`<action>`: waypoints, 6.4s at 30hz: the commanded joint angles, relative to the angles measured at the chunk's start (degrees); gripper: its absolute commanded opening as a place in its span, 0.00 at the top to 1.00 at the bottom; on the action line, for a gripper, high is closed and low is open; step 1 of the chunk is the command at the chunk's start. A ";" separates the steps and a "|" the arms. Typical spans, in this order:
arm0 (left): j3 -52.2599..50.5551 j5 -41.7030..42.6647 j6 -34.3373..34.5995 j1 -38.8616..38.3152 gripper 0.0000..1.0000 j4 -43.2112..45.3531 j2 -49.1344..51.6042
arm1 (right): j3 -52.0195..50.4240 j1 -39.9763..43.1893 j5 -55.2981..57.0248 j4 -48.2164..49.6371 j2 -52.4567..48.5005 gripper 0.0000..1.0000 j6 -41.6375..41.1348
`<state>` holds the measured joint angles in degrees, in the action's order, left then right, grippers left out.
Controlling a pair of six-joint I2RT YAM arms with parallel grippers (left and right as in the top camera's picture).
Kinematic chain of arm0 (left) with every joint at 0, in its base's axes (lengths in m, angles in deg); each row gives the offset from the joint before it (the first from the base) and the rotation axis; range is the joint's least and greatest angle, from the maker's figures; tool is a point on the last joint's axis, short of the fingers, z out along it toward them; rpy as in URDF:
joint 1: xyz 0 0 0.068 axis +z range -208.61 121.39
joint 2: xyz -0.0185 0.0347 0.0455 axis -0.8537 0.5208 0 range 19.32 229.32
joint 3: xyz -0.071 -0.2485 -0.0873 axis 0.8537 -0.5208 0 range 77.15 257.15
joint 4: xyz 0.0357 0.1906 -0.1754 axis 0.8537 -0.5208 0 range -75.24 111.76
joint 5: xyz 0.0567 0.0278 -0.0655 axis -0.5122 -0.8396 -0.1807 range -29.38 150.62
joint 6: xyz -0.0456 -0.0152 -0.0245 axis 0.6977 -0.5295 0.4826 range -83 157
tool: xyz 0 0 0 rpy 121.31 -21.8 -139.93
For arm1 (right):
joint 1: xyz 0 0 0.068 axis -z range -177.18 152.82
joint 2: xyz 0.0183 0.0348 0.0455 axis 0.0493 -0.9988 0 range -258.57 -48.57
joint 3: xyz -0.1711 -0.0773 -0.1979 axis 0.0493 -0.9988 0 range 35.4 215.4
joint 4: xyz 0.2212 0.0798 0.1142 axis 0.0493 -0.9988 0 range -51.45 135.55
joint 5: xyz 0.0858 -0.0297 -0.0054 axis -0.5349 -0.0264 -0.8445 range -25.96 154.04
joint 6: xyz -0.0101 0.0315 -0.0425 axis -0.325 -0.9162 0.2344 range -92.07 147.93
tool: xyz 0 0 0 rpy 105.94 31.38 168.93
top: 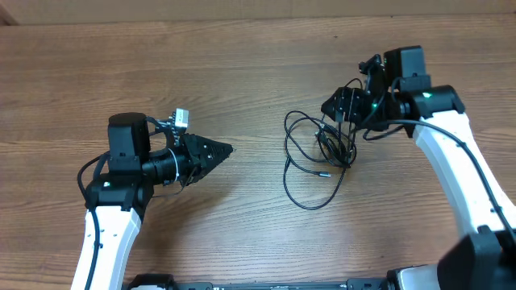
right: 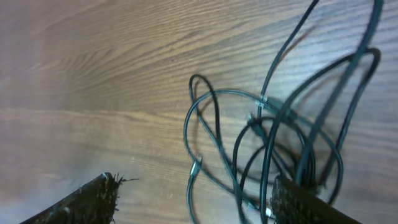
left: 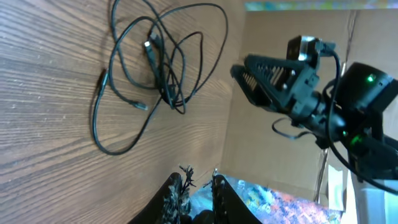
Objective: Untangle cables
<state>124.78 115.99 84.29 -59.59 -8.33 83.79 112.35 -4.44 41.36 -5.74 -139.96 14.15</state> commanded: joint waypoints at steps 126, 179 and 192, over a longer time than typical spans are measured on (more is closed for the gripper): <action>0.48 -36.89 12.68 -18.08 0.96 11.02 20.59 | 7.23 3.52 7.96 -19.10 26.05 0.96 -1.92; 0.46 -46.97 -1.03 -2.84 0.00 -10.16 23.54 | 26.29 30.27 43.56 42.82 3.85 0.96 15.43; 0.46 -46.97 -1.03 -2.84 0.01 -10.16 23.54 | 26.29 38.51 33.86 44.35 -12.90 0.96 16.59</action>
<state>125.31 69.70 83.50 -62.69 -18.53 107.00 138.75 32.73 80.44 42.04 -146.61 32.44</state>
